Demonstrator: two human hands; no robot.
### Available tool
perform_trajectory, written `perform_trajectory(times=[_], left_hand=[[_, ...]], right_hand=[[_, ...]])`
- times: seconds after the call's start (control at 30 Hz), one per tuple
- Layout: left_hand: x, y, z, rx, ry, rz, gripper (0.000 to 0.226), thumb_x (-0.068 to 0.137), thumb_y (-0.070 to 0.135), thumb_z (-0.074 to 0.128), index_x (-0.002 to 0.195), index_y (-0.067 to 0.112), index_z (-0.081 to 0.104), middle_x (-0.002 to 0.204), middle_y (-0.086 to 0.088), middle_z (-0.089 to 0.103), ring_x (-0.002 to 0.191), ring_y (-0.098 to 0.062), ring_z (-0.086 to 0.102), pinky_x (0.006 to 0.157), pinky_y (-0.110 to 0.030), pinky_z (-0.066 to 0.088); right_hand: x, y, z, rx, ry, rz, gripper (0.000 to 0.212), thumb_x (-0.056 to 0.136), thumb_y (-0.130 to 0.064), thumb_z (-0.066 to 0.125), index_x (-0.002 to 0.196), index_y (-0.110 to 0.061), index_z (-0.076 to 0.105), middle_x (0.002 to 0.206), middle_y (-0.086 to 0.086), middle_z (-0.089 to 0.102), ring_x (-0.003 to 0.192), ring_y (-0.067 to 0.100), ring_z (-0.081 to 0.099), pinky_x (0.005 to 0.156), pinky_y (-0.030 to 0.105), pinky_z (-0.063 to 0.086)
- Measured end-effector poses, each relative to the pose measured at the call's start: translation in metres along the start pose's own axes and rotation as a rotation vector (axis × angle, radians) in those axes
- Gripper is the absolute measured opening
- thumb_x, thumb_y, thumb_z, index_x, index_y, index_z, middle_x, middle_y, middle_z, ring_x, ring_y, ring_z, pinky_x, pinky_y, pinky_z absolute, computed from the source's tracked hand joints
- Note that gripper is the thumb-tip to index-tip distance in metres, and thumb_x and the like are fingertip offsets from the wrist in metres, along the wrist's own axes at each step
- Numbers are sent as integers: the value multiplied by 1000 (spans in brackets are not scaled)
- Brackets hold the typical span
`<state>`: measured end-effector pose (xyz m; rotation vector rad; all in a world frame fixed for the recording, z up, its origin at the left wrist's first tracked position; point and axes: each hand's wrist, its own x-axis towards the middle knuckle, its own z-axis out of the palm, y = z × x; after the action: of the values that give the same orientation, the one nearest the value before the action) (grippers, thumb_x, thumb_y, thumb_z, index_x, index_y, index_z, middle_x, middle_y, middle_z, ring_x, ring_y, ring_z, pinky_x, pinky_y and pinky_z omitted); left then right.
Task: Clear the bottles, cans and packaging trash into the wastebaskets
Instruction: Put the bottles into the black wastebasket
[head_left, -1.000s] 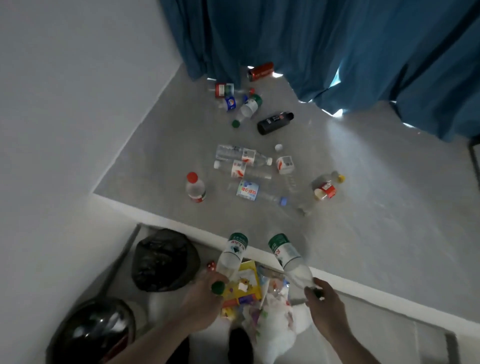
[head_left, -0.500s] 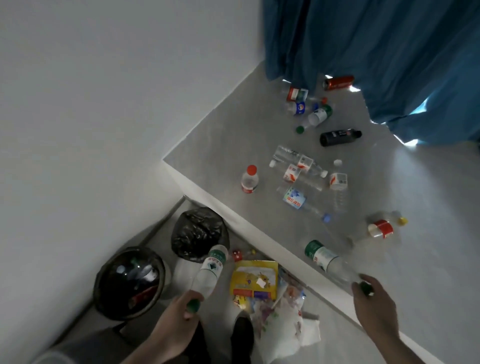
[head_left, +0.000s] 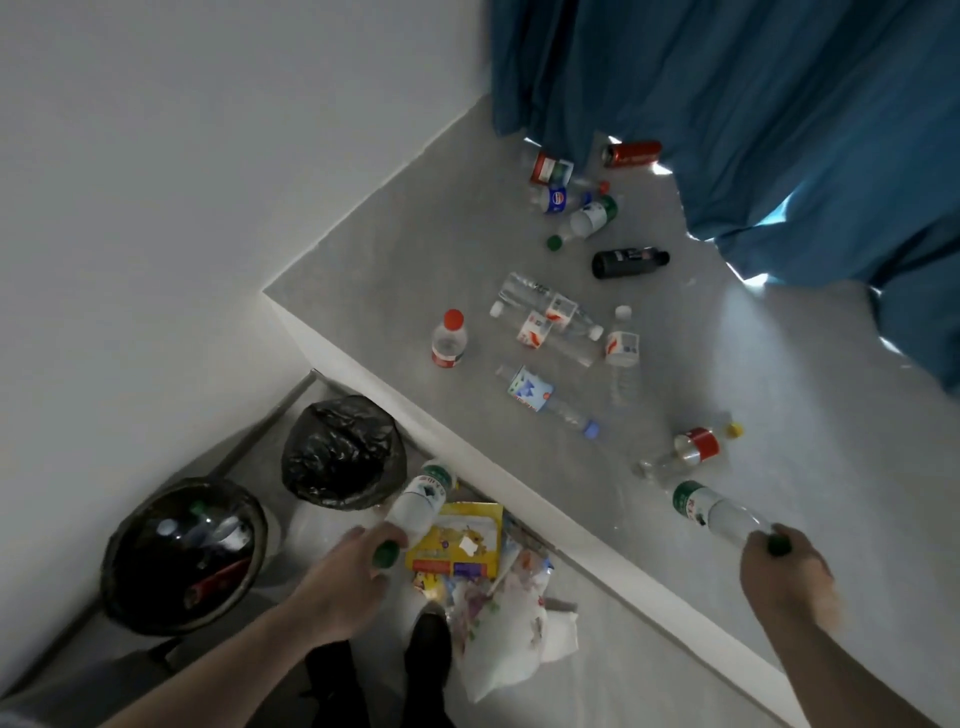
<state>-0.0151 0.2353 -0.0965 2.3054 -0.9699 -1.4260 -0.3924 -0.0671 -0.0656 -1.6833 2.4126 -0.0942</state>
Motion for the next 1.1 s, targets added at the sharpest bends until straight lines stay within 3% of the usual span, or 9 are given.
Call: perform_trajectory(times=[0.13, 0.3, 0.47, 0.7, 0.9, 1.0, 1.1], left_hand=[[44, 67, 10, 122, -38, 130, 49, 81, 16, 54, 119, 47, 51, 117, 9, 48, 106, -17, 57, 92, -33, 50], [81, 118, 21, 146, -96, 131, 46, 80, 15, 52, 112, 48, 47, 115, 1, 48, 96, -23, 60, 89, -41, 56], [103, 138, 23, 206, -33, 144, 39, 87, 12, 55, 113, 40, 46, 111, 1, 45, 90, -23, 59, 83, -38, 56], [104, 143, 19, 233, -25, 164, 39, 89, 15, 57, 118, 37, 45, 110, 1, 44, 91, -20, 56, 78, -31, 47], [81, 130, 12, 162, -4, 161, 41, 89, 17, 57, 120, 42, 45, 122, 2, 45, 99, -19, 57, 85, -32, 53], [55, 112, 6, 85, 24, 146, 46, 87, 15, 56, 124, 41, 48, 121, 5, 45, 99, -14, 56, 82, -26, 50], [24, 81, 0, 10, 41, 109, 48, 77, 18, 54, 116, 45, 50, 116, 10, 48, 97, -8, 58, 77, -25, 53]], right_hand=[[8, -4, 4, -23, -87, -58, 28, 96, -34, 46, 117, -27, 63, 81, 2, 65, 64, 21, 62, 54, 27, 49], [13, -5, 15, -9, -127, -71, 27, 97, -40, 46, 115, -29, 62, 79, -1, 64, 65, 21, 63, 61, 36, 58], [14, -3, 15, 38, -146, -91, 24, 98, -37, 50, 114, -27, 65, 79, -2, 64, 65, 18, 62, 56, 27, 50], [1, -13, 9, 190, -181, -146, 23, 100, -34, 57, 114, -21, 69, 90, 1, 70, 74, 19, 61, 69, 31, 50], [-19, -24, 0, 331, -261, -208, 23, 97, -34, 64, 116, -22, 69, 107, 0, 72, 90, 18, 62, 87, 39, 54], [-19, -29, 5, 369, -344, -213, 21, 94, -38, 65, 114, -30, 67, 105, -7, 73, 90, 19, 70, 86, 44, 61], [-16, -34, 13, 395, -392, -228, 18, 93, -43, 66, 109, -34, 67, 97, -9, 73, 88, 17, 71, 81, 49, 63]])
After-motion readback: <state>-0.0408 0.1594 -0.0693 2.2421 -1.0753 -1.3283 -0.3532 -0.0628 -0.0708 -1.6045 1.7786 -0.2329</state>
